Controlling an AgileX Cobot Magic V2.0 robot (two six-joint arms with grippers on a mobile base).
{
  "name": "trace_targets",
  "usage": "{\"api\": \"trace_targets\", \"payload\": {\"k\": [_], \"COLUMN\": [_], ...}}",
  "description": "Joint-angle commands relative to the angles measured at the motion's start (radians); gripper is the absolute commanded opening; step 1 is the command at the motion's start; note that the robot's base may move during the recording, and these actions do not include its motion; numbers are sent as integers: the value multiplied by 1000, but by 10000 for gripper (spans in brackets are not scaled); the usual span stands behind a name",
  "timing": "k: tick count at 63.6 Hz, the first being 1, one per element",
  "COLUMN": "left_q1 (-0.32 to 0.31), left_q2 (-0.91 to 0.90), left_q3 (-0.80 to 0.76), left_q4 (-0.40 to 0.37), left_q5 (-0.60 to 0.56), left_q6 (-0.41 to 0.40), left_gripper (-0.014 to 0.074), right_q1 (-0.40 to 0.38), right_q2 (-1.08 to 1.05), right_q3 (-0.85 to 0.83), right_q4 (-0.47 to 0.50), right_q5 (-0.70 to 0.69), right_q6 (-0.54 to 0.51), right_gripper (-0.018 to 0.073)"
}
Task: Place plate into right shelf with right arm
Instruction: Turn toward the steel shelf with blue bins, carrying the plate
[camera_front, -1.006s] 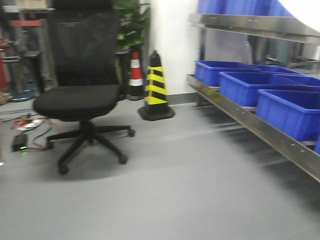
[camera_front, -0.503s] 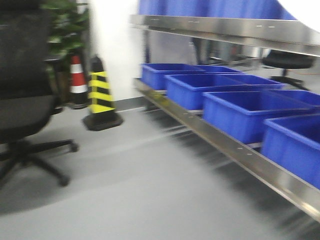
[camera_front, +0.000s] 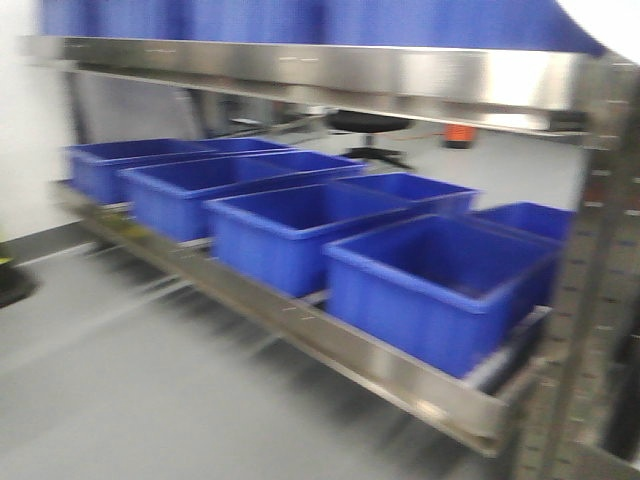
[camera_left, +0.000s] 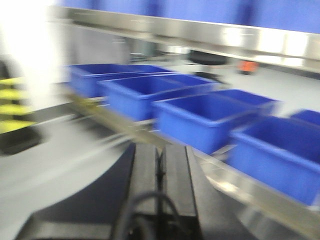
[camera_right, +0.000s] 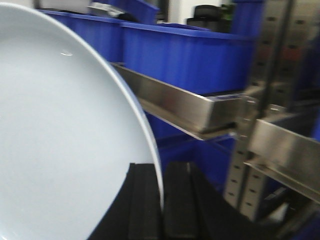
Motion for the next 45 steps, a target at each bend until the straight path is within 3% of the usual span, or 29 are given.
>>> {"api": "trace_targets", "payload": {"k": [1, 45], "left_q1": [-2, -2], "left_q2": [-10, -10], "left_q3": [10, 10], "left_q4": [-8, -8], "left_q5": [-90, -90], "left_q6": [-7, -7], "left_gripper": [-128, -128], "right_q1": [-8, -8], "right_q2": [7, 7], "right_q3": [-30, -30], "right_q4": [2, 2], "right_q5": [-100, -100], "right_q6": [-3, -3], "right_gripper": [62, 62]}}
